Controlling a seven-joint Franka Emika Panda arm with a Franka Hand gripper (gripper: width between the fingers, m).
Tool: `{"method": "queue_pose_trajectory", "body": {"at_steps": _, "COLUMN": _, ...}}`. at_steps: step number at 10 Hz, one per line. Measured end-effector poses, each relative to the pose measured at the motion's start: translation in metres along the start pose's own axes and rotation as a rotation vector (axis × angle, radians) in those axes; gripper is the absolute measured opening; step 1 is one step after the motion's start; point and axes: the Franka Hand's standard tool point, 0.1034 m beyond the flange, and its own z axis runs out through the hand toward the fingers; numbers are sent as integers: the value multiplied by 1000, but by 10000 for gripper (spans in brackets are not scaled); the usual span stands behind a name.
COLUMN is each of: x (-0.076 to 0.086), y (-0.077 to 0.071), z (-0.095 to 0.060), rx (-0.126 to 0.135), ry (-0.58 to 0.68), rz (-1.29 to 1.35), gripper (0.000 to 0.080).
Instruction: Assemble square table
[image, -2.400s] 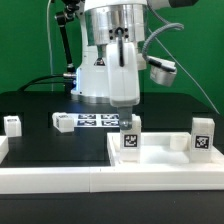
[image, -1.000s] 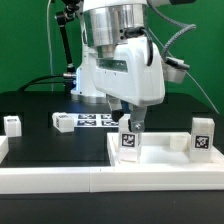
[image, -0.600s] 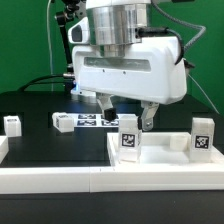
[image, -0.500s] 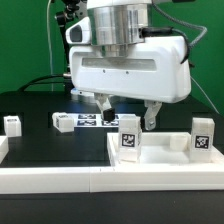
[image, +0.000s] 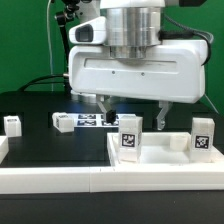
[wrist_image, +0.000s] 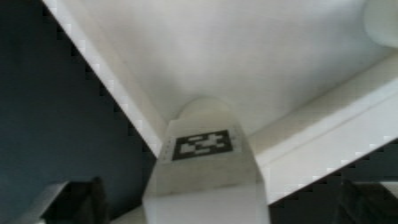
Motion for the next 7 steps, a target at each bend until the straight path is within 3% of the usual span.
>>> {"method": "queue_pose_trajectory", "body": {"at_steps": 3, "x": 4, "y": 6, "z": -1, "rx": 3, "ry": 7, "rz": -158, "gripper": 649}}
{"method": "queue_pose_trajectory", "body": {"at_steps": 4, "x": 7, "y": 8, "z": -2, "rx": 4, "ry": 11, "rz": -153, "gripper": 509}}
{"method": "queue_pose_trajectory", "body": {"at_steps": 5, "x": 6, "y": 8, "z": -2, "rx": 4, "ry": 10, "rz": -152, "gripper": 509}}
{"method": "queue_pose_trajectory", "body": {"at_steps": 6, "x": 6, "y": 8, "z": -2, "rx": 4, "ry": 10, "rz": -141, "gripper": 371}}
{"method": "queue_pose_trajectory", "body": {"at_steps": 7, "x": 6, "y": 8, "z": -2, "rx": 4, "ry": 10, "rz": -121, "gripper": 287}}
